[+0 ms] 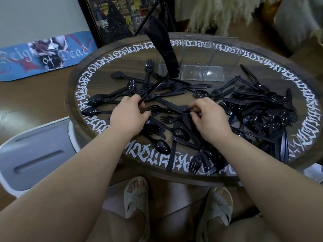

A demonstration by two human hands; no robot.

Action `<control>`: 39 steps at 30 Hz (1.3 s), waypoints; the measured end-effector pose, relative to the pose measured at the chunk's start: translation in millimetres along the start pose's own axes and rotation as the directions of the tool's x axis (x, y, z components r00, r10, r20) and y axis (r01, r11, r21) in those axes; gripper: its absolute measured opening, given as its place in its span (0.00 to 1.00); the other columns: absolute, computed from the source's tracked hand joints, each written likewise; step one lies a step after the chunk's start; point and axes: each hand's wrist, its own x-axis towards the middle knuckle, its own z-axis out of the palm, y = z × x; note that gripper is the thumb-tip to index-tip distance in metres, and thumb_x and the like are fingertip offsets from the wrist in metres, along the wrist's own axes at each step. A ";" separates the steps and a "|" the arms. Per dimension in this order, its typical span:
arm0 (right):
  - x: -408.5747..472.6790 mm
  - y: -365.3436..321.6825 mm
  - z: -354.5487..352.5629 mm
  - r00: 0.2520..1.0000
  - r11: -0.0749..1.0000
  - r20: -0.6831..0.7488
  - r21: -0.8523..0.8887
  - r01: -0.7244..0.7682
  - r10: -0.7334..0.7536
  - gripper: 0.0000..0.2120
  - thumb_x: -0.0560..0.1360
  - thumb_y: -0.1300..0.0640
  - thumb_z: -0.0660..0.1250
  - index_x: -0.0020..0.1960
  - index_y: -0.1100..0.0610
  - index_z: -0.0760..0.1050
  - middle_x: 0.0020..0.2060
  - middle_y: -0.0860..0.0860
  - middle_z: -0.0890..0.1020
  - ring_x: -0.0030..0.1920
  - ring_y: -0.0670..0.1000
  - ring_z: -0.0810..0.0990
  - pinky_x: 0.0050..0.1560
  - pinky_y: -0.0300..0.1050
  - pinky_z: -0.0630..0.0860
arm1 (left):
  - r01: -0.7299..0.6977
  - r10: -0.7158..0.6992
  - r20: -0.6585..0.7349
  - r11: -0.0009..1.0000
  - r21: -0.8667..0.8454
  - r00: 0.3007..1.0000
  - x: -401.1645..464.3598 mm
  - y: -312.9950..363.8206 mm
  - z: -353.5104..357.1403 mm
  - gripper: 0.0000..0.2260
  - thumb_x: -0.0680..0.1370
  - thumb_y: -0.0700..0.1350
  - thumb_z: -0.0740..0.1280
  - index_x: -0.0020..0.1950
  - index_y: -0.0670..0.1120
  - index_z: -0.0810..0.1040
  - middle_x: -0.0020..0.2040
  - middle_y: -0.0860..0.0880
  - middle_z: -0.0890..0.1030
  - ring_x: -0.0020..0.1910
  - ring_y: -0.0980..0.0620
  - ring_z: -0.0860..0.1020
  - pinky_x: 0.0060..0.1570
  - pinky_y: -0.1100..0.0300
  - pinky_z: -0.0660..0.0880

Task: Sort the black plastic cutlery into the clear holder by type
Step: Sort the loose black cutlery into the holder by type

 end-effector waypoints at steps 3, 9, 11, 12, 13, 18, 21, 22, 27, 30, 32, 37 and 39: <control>0.8 7.1 -6.7 0.998 0.999 -0.050 0.011 0.044 -0.044 0.06 0.74 0.63 0.68 0.50 0.58 0.79 0.47 0.46 0.73 0.48 0.50 0.74 0.49 0.45 0.73 | 0.015 -0.016 0.020 1.000 0.010 1.000 1.9 -1.9 1.8 0.09 0.75 0.52 0.67 0.43 0.48 0.73 0.42 0.50 0.76 0.42 0.49 0.73 0.39 0.57 0.67; -1.0 -1.4 -1.8 0.954 0.972 0.223 -0.073 0.222 -0.201 0.12 0.77 0.58 0.64 0.56 0.48 0.81 0.52 0.48 0.74 0.55 0.51 0.65 0.56 0.48 0.68 | 0.044 -0.044 -0.025 0.999 0.018 0.999 2.0 -5.7 -0.7 0.13 0.76 0.49 0.66 0.35 0.50 0.66 0.38 0.51 0.74 0.44 0.45 0.74 0.40 0.56 0.68; 0.1 -5.2 2.8 0.947 0.973 0.283 -0.126 0.194 -0.152 0.15 0.78 0.55 0.62 0.63 0.45 0.77 0.56 0.48 0.71 0.59 0.53 0.63 0.61 0.51 0.67 | 0.053 -0.051 -0.061 0.998 0.020 0.997 1.2 -7.9 -3.8 0.08 0.75 0.50 0.67 0.40 0.50 0.70 0.45 0.47 0.76 0.46 0.44 0.75 0.43 0.54 0.71; 1.0 -6.2 3.6 0.949 0.973 0.293 -0.156 0.170 -0.118 0.17 0.78 0.53 0.62 0.66 0.44 0.74 0.58 0.48 0.70 0.61 0.53 0.62 0.63 0.52 0.66 | 0.057 -0.055 -0.085 0.998 0.017 0.995 0.6 -8.2 -5.9 0.07 0.75 0.50 0.68 0.44 0.49 0.72 0.48 0.46 0.75 0.47 0.44 0.75 0.43 0.54 0.71; 1.7 -6.6 2.4 0.954 0.973 0.285 -0.177 0.145 -0.090 0.18 0.78 0.53 0.62 0.68 0.44 0.71 0.60 0.48 0.69 0.61 0.53 0.62 0.64 0.52 0.65 | 0.059 -0.058 -0.103 0.998 0.004 0.993 0.1 -7.6 -7.6 0.08 0.75 0.50 0.68 0.46 0.48 0.72 0.50 0.46 0.74 0.46 0.46 0.74 0.43 0.55 0.70; -2.8 1.3 -18.2 0.963 0.981 0.269 -0.184 0.058 -0.006 0.23 0.73 0.47 0.69 0.67 0.47 0.71 0.61 0.49 0.68 0.62 0.53 0.63 0.65 0.52 0.67 | -0.014 0.016 0.034 0.999 -0.042 0.999 -10.3 13.5 -11.7 0.14 0.71 0.56 0.71 0.41 0.50 0.69 0.38 0.52 0.75 0.37 0.51 0.74 0.35 0.58 0.67; -7.9 7.1 -25.8 0.956 0.972 0.279 -0.235 -0.021 0.088 0.23 0.70 0.44 0.72 0.62 0.49 0.73 0.59 0.49 0.69 0.61 0.53 0.64 0.61 0.48 0.68 | -0.083 0.083 0.224 0.997 -0.011 0.971 -25.6 32.9 -7.5 0.17 0.70 0.59 0.73 0.38 0.52 0.67 0.35 0.55 0.73 0.33 0.57 0.72 0.30 0.60 0.66; -9.4 8.9 -26.1 0.962 0.967 0.250 -0.250 -0.048 0.113 0.21 0.71 0.44 0.71 0.60 0.50 0.73 0.58 0.49 0.69 0.61 0.53 0.65 0.60 0.48 0.68 | -0.099 0.096 0.271 0.995 -0.005 0.958 -30.6 38.4 -6.3 0.18 0.69 0.59 0.73 0.38 0.52 0.66 0.35 0.56 0.72 0.33 0.58 0.71 0.30 0.60 0.66; -12.5 12.4 -30.4 0.988 0.963 0.096 -0.255 -0.090 0.117 0.10 0.74 0.48 0.68 0.49 0.53 0.75 0.51 0.51 0.72 0.56 0.54 0.70 0.53 0.48 0.69 | -0.126 0.082 0.358 0.987 0.102 0.930 -40.7 49.7 2.5 0.23 0.64 0.65 0.74 0.43 0.50 0.69 0.37 0.55 0.74 0.37 0.53 0.75 0.36 0.58 0.73; -15.1 7.7 -35.4 0.974 0.966 0.214 -0.257 -0.023 0.080 0.11 0.73 0.43 0.69 0.43 0.51 0.76 0.45 0.49 0.72 0.53 0.53 0.71 0.51 0.47 0.71 | -0.148 0.061 0.362 0.965 0.215 0.930 -42.1 51.4 8.9 0.25 0.64 0.66 0.73 0.45 0.49 0.72 0.41 0.52 0.78 0.43 0.49 0.77 0.40 0.56 0.75; -17.3 4.5 -32.7 0.939 0.955 0.333 -0.296 0.013 0.090 0.14 0.70 0.38 0.70 0.39 0.48 0.76 0.42 0.47 0.75 0.51 0.52 0.71 0.52 0.48 0.73 | -0.140 0.047 0.362 0.962 0.235 0.931 -41.4 53.1 10.4 0.24 0.65 0.66 0.73 0.44 0.48 0.72 0.42 0.51 0.78 0.43 0.48 0.77 0.40 0.56 0.75; -16.0 -0.6 -25.0 0.925 0.924 0.341 -0.382 -0.028 0.169 0.16 0.71 0.40 0.69 0.42 0.53 0.81 0.41 0.49 0.79 0.50 0.54 0.73 0.45 0.46 0.75 | -0.101 0.036 0.318 0.976 0.191 0.948 -35.7 50.7 13.1 0.16 0.69 0.58 0.71 0.42 0.46 0.78 0.40 0.49 0.80 0.43 0.47 0.79 0.44 0.54 0.78; -15.0 -3.9 -23.5 0.931 0.923 0.311 -0.380 -0.060 0.189 0.14 0.73 0.43 0.68 0.45 0.55 0.82 0.43 0.51 0.81 0.51 0.55 0.76 0.44 0.46 0.77 | -0.082 0.030 0.299 0.983 0.162 0.954 -34.4 48.8 14.8 0.12 0.69 0.54 0.71 0.41 0.45 0.78 0.39 0.49 0.80 0.42 0.47 0.79 0.44 0.54 0.78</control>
